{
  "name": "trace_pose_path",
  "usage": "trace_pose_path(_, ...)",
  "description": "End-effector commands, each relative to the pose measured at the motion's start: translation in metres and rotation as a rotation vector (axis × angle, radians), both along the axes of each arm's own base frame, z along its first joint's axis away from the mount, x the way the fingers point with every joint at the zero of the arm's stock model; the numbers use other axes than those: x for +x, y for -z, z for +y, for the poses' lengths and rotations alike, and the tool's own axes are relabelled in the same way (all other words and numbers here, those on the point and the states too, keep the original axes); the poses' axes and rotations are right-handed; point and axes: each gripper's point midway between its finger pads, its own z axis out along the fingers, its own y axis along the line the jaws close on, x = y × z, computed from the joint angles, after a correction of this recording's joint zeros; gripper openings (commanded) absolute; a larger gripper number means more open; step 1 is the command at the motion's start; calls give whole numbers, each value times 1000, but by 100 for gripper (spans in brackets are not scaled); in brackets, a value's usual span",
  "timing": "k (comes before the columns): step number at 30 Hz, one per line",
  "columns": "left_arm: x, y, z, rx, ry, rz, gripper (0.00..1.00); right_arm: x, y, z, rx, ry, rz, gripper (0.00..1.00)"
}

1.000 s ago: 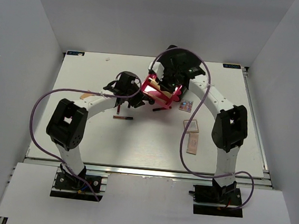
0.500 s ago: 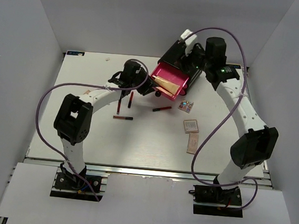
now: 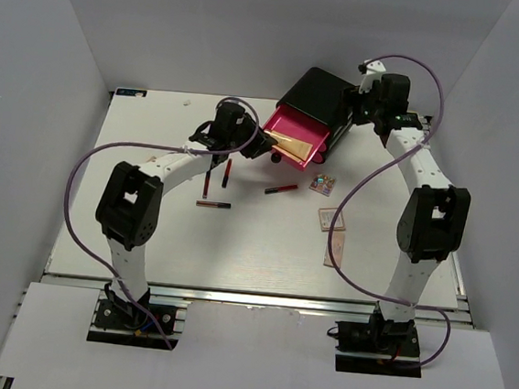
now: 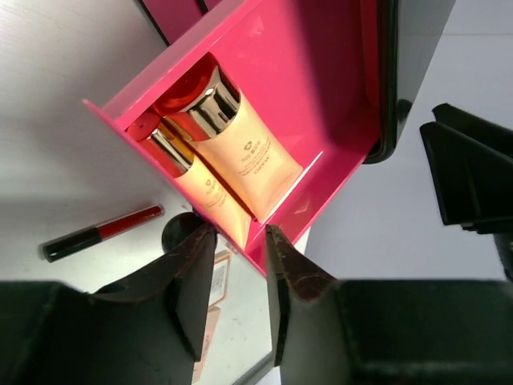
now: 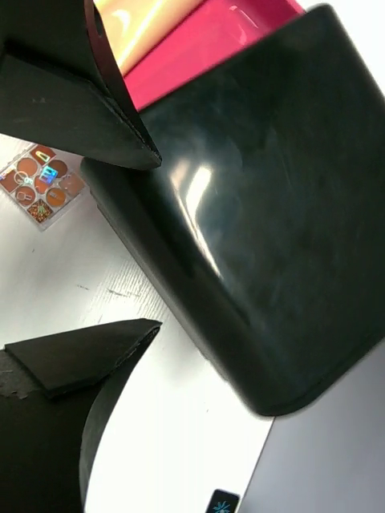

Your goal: Organize the makeup

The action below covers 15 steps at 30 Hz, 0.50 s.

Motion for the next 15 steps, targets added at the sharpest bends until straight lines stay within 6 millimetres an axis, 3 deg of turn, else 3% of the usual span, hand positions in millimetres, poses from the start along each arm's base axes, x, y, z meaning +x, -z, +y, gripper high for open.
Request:
trace_pose_path(1, -2, -69, 12, -26, -36, -180, 37, 16, -67, 4, 145, 37, -153, 80)
trace_pose_path(4, -15, -81, 24, 6, -40, -222, 25, 35, -79, -15, 236, 126, -175, 75)
trace_pose_path(7, -34, -71, 40, 38, -67, -203, 11, 58, -93, -38, 318, 225, -229, 58)
trace_pose_path(8, -39, -62, 43, 49, -71, -179, 9, 67, -83, -42, 334, 250, -224, 46)
trace_pose_path(9, -42, -55, 46, 48, -79, -156, 7, 73, -82, -43, 379, 270, -219, 42)
trace_pose_path(10, -47, -39, 48, 58, -80, -118, 6, 79, -80, -45, 405, 281, -217, 40)
trace_pose_path(11, -48, -33, 47, 47, -76, -98, 6, 90, -56, -47, 416, 294, -172, 39)
trace_pose_path(12, -49, -28, 45, 42, -69, -85, 6, 97, -62, -45, 445, 297, -177, 40)
trace_pose_path(13, -48, -18, 41, 43, -55, -61, 6, 101, -55, -45, 457, 299, -166, 41)
trace_pose_path(15, -46, -10, 38, 44, -44, -39, 7, 111, -34, -41, 481, 284, -128, 49)
